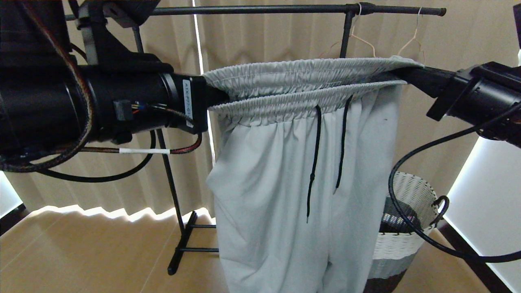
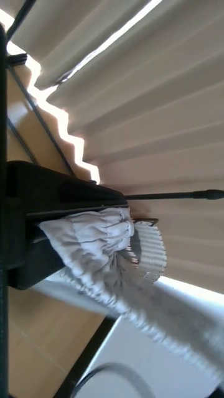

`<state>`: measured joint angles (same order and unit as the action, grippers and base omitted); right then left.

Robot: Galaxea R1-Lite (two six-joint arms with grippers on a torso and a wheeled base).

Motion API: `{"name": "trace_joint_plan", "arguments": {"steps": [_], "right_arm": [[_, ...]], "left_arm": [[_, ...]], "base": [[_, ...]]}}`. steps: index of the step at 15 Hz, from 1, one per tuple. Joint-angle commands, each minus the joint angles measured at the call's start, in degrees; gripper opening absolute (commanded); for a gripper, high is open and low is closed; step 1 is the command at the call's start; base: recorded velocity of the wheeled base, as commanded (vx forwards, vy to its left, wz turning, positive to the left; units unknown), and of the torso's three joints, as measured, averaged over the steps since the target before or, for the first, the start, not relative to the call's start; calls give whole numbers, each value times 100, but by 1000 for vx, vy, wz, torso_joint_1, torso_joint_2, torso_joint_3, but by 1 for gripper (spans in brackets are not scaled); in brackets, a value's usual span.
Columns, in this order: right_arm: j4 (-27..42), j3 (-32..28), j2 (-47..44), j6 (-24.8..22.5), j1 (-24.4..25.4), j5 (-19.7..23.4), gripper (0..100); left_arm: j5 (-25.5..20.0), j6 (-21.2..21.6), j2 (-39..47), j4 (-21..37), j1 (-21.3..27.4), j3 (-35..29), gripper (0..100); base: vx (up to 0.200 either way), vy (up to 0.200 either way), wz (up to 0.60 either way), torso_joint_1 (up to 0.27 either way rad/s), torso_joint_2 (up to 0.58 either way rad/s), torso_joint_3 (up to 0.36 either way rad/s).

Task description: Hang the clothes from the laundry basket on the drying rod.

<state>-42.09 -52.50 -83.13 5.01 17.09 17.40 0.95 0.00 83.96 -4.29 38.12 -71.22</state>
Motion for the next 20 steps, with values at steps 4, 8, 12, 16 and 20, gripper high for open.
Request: {"name": "trace_joint_plan", "arguments": {"steps": [4,8,12,16,20], "right_arm": [[61,-181,-547,70,295,-43,0],[70,-164,-591,53,286,-52,0],[632,-128,-186,-273,22,-140,0],[852,118,-142,-264,5,-535,0],[843,-234,-353,-264,5,-685,0]], "left_arm": [[10,0,-283,-19,205,381,0],[19,26,-257,-46,275,345,0],[37,387,367,-450,-77,-305,0],[72,501,868,-696,-138,-252,0],[72,510,859,-705,-200,-261,0]], "base": [[0,0,0,0,0,0],[0,0,0,0,0,0],[0,0,0,0,0,0],[0,0,0,0,0,0],[0,0,0,0,0,0]]}}
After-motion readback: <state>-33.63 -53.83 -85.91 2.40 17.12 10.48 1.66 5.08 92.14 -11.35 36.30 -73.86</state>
